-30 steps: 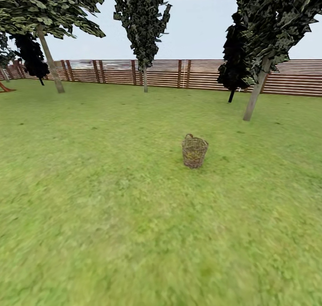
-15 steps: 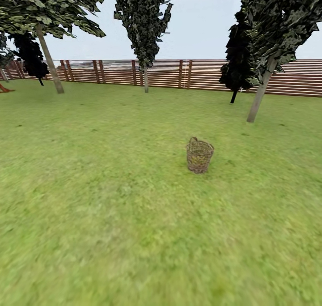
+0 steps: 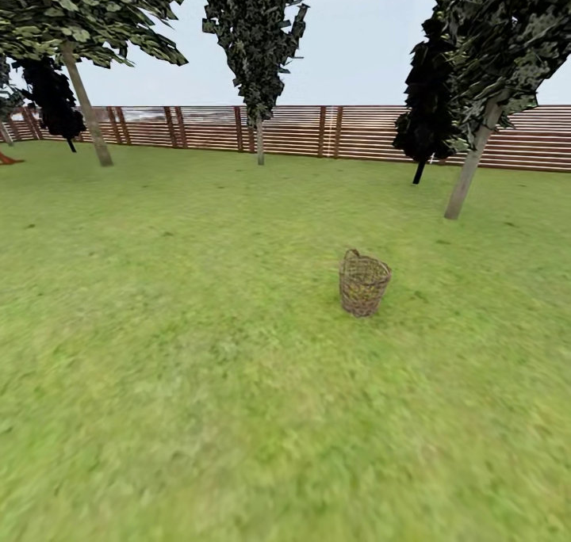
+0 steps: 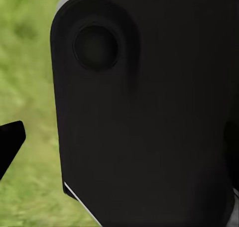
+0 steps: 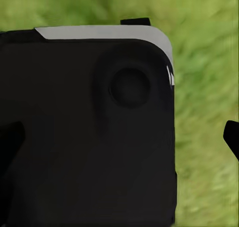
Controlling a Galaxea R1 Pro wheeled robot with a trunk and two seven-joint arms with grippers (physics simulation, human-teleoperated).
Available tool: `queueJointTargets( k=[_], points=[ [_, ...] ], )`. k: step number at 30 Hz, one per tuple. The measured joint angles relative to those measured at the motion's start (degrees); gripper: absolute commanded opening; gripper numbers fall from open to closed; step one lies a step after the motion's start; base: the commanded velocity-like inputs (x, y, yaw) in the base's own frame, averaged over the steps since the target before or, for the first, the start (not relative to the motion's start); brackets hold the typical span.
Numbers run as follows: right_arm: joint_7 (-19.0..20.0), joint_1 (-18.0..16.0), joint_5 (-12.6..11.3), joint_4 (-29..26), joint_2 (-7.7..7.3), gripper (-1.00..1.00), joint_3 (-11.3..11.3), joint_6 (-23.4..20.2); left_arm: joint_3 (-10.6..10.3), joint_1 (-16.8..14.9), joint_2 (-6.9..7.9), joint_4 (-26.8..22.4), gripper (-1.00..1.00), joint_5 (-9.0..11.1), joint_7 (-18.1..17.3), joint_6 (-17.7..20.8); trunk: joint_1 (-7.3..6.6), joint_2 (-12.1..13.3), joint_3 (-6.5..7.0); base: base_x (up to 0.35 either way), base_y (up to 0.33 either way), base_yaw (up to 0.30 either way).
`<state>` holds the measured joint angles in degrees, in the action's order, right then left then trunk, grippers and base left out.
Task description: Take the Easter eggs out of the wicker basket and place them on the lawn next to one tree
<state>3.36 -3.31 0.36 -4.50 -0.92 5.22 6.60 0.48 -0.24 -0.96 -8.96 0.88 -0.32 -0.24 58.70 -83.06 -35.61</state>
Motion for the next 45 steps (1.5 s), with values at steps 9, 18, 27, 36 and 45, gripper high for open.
queueJointTargets(
  k=[9, 18, 27, 36, 45],
  points=[
    [0.07, 0.0, 0.0, -0.04, -0.19, 1.0, -0.03, -0.09, 0.0, 0.0, 0.0, 0.0, 1.0, 0.0, 0.0, 0.0, 0.0, 0.0, 0.0, 0.294, 0.133, 0.0],
    [0.06, 0.0, -0.03, 0.21, 0.16, 1.0, -0.07, -0.15, 0.0, 0.0, 0.0, 0.0, 1.0, 0.0, 0.0, 0.0, 0.0, 0.0, 0.0, 0.294, 0.133, 0.0],
    [0.01, 0.0, -0.15, 0.18, 0.1, 1.0, 0.05, -0.03, 0.0, 0.0, 0.0, 0.0, 1.0, 0.0, 0.0, 0.02, 0.0, 0.0, 0.0, 0.294, 0.133, 0.0],
    [-0.01, 0.0, -0.42, 0.1, 0.2, 1.0, 0.24, 0.02, -0.03, 0.0, -0.05, 0.0, 1.0, -0.01, 0.0, 0.0, 0.0, 0.0, 0.0, 0.294, 0.133, 0.0],
    [-0.01, 0.0, -0.4, 0.12, 0.05, 1.0, 0.2, -0.04, -0.08, 0.0, -0.01, -0.08, 1.0, 0.0, 0.0, 0.01, 0.0, 0.0, 0.0, 0.294, 0.133, 0.0]
  ],
)
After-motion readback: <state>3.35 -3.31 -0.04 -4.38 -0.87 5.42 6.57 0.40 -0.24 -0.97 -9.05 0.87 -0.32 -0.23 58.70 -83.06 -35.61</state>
